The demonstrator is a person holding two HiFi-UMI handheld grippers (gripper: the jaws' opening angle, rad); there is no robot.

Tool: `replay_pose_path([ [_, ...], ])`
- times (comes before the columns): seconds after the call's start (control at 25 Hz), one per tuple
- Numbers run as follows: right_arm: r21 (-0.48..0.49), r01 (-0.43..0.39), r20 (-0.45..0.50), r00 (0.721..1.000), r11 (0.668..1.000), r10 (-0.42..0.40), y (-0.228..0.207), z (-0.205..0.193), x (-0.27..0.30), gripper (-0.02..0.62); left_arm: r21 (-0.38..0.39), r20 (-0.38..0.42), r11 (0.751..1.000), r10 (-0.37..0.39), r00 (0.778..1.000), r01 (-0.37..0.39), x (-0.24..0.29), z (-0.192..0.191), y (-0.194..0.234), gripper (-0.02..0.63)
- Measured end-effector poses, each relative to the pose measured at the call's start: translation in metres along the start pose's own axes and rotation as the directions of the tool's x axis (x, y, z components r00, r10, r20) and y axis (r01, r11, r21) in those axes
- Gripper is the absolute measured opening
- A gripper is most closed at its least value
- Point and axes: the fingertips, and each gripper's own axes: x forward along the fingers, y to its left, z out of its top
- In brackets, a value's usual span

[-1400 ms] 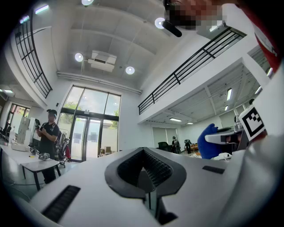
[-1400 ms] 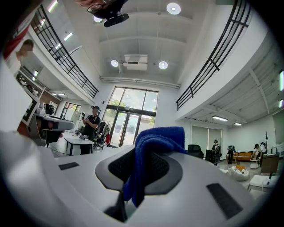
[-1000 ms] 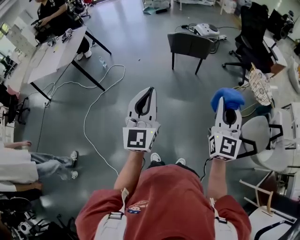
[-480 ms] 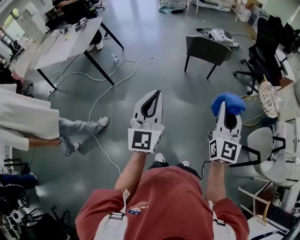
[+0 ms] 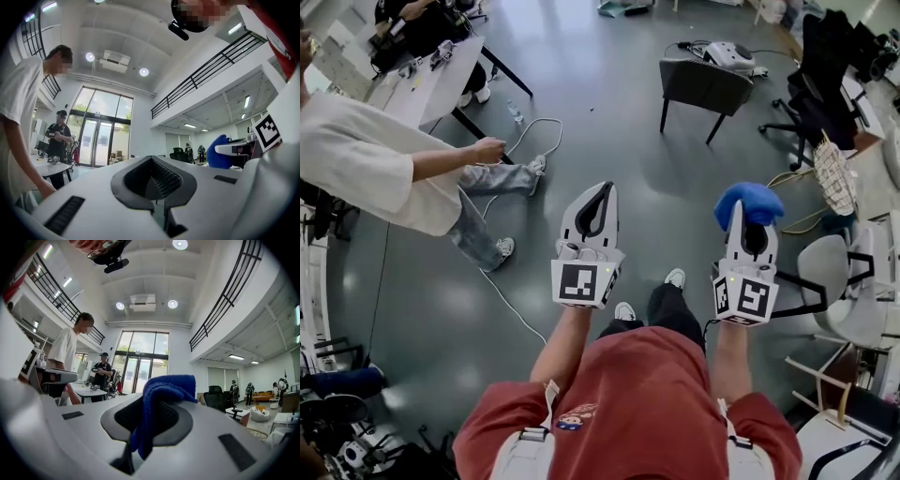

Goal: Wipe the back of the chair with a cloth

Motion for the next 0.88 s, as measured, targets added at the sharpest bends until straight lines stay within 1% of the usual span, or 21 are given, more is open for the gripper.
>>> replay_pose_path([
  [0.2, 0.008, 0.009, 0.004, 1.000, 1.000, -0.009, -0.024, -0.012, 0.022, 0.061, 0.004, 0.005, 1.000, -0.009, 1.000, 0.009, 0.033, -0.008, -0.010, 0.014],
  [0.36, 0.020, 0.018, -0.001, 1.000, 1.000, -0.018, -0.047, -0.019, 0.054, 0.061, 0.005, -0.008, 1.000, -0.016, 1.000, 0.016, 0.075, -0.015, -0.015, 0.014],
  [0.64, 0.026, 0.024, -0.001, 1.000, 0.999, -0.024, -0.120, -0.026, 0.115, 0.061, 0.012, -0.026, 1.000, -0.010, 1.000, 0.010, 0.162, -0.024, -0.043, 0.014],
  [0.76, 0.024, 0.031, -0.001, 1.000, 0.999, -0.031, -0.160, -0.031, 0.138, 0.061, 0.015, -0.017, 1.000, -0.005, 1.000, 0.005, 0.203, -0.024, -0.061, 0.014],
  [0.88, 0.030, 0.037, 0.001, 0.999, 0.999, -0.037, -0.200, -0.044, 0.158, 0.061, 0.023, 0.000, 1.000, 0.009, 1.000, -0.009, 0.240, -0.028, -0.081, 0.014],
])
